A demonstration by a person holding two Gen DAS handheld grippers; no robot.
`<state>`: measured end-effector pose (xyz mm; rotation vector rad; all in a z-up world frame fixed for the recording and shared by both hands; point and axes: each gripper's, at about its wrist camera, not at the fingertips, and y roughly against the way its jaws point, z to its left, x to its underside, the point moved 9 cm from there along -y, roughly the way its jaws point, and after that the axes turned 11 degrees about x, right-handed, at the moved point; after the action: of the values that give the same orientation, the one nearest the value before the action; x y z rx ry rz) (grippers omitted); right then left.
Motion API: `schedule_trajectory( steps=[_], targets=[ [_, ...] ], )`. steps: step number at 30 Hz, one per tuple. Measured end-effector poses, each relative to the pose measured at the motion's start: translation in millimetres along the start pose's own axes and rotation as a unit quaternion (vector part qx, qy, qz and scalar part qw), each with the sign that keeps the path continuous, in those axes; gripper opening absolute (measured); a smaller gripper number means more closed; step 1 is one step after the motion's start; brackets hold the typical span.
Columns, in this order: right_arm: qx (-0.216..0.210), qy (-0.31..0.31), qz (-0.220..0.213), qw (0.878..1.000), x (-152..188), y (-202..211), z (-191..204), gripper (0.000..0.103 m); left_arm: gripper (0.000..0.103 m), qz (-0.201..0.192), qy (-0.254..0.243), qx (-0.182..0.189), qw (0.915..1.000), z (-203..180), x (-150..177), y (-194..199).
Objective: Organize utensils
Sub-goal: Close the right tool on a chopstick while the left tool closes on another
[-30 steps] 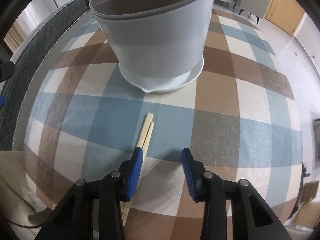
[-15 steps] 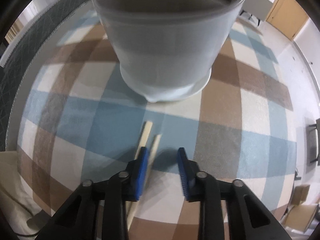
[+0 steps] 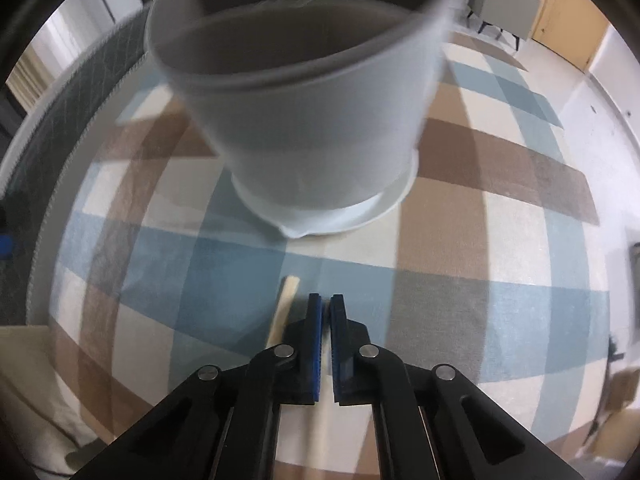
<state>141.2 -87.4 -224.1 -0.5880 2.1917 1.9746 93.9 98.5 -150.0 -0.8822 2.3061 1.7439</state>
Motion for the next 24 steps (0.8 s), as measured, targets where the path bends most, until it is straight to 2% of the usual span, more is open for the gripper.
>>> schedule_trajectory(
  steps=[5, 9, 11, 15, 18, 22, 24],
  targets=[
    [-0.057, -0.089, -0.028, 0.994, -3, 22, -41, 0.003, 0.098, 0.033, -0.041, 0.037, 0.9979, -25, 16, -16],
    [-0.096, -0.132, -0.061, 0.985, -8, 46, -64, 0.003, 0.098, 0.071, -0.089, 0.066, 0.9914, -52, 37, -30],
    [-0.116, -0.152, -0.083, 0.978, -9, 59, -80, 0.003, 0.098, 0.071, -0.117, 0.077, 0.9876, -65, 44, -30],
    [-0.156, -0.204, -0.11, 0.96, -9, 81, -108, 0.003, 0.097, 0.088, -0.133, 0.099, 0.9823, -89, 57, -39],
    [-0.178, -0.23, -0.125, 0.949, -7, 97, -118, 0.003, 0.097, 0.101, -0.15, 0.099, 0.9786, -109, 64, -50],
    [-0.176, -0.224, -0.145, 0.948, 7, 120, -123, 0.003, 0.094, 0.115, -0.198, 0.073, 0.9707, -131, 69, -69],
    [-0.176, -0.23, -0.149, 0.945, 13, 125, -128, 0.003, 0.083, 0.13, -0.205, 0.06, 0.9682, -134, 74, -79]
  ],
)
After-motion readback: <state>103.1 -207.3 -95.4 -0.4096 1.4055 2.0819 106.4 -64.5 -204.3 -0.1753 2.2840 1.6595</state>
